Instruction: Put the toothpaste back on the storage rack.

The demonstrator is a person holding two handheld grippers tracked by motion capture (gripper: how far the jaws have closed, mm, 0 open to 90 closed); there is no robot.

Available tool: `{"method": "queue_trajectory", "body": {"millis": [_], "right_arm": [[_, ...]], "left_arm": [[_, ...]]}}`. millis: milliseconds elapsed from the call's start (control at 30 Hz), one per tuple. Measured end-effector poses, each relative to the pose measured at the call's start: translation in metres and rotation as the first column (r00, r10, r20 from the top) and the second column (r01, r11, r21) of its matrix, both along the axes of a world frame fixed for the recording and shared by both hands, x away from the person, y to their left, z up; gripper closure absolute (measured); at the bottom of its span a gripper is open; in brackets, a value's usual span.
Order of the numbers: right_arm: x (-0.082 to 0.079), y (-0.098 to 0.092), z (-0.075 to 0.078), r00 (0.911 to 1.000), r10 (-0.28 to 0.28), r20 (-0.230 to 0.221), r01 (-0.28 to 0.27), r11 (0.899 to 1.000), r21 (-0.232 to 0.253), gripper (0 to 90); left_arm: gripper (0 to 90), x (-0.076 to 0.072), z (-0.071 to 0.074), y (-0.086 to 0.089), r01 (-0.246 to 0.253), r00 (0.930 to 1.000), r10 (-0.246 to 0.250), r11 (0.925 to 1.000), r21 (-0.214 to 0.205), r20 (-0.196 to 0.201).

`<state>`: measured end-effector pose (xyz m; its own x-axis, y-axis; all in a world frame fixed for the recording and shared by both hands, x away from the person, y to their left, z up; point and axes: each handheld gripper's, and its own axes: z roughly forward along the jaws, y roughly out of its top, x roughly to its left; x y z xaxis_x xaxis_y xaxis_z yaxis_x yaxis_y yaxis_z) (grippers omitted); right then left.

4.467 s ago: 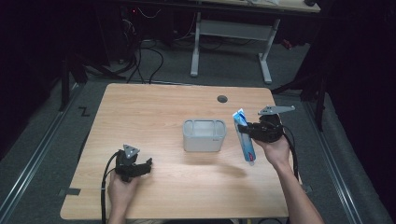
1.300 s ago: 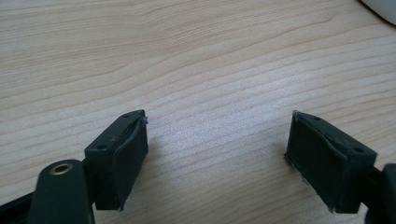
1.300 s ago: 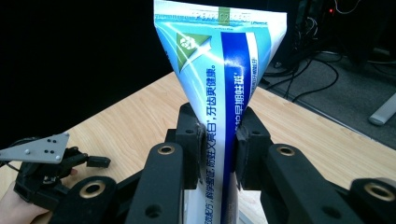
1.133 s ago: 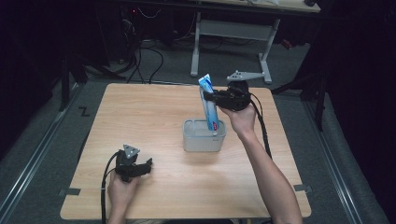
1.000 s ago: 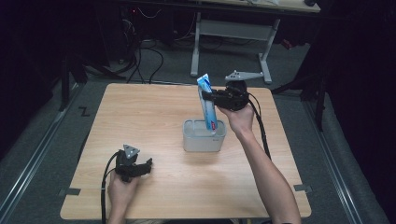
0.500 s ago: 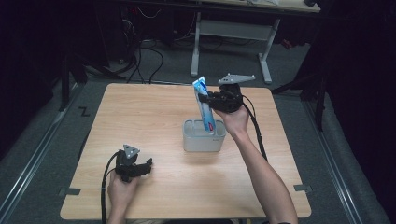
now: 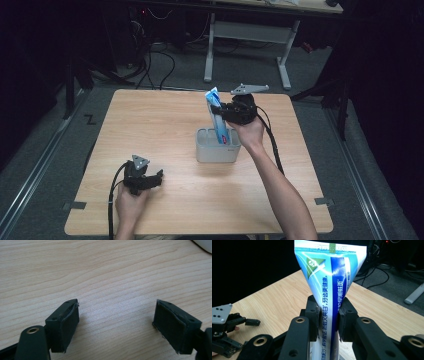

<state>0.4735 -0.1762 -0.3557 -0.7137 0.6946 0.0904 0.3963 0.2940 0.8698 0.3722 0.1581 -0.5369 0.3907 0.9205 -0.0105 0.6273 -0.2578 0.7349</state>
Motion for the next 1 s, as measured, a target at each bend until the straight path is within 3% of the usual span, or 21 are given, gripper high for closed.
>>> {"method": "queue_trajectory", "body": {"millis": [500, 1000], "right_arm": [[0.001, 0.005, -0.011, 1.0000, 0.002, -0.004, -0.003, 0.998, -0.060, 73.6], [0.000, 0.001, -0.022, 0.9999, -0.009, -0.011, 0.008, 0.997, -0.079, 73.6]], "left_arm": [[20.9, 0.000, 0.000, 0.000, -0.001, 1.0000, 0.001, 1.0000, 0.000, 0.001], [20.9, 0.000, 0.000, 0.000, -0.001, 1.0000, 0.001, 1.0000, 0.000, 0.000]]}}
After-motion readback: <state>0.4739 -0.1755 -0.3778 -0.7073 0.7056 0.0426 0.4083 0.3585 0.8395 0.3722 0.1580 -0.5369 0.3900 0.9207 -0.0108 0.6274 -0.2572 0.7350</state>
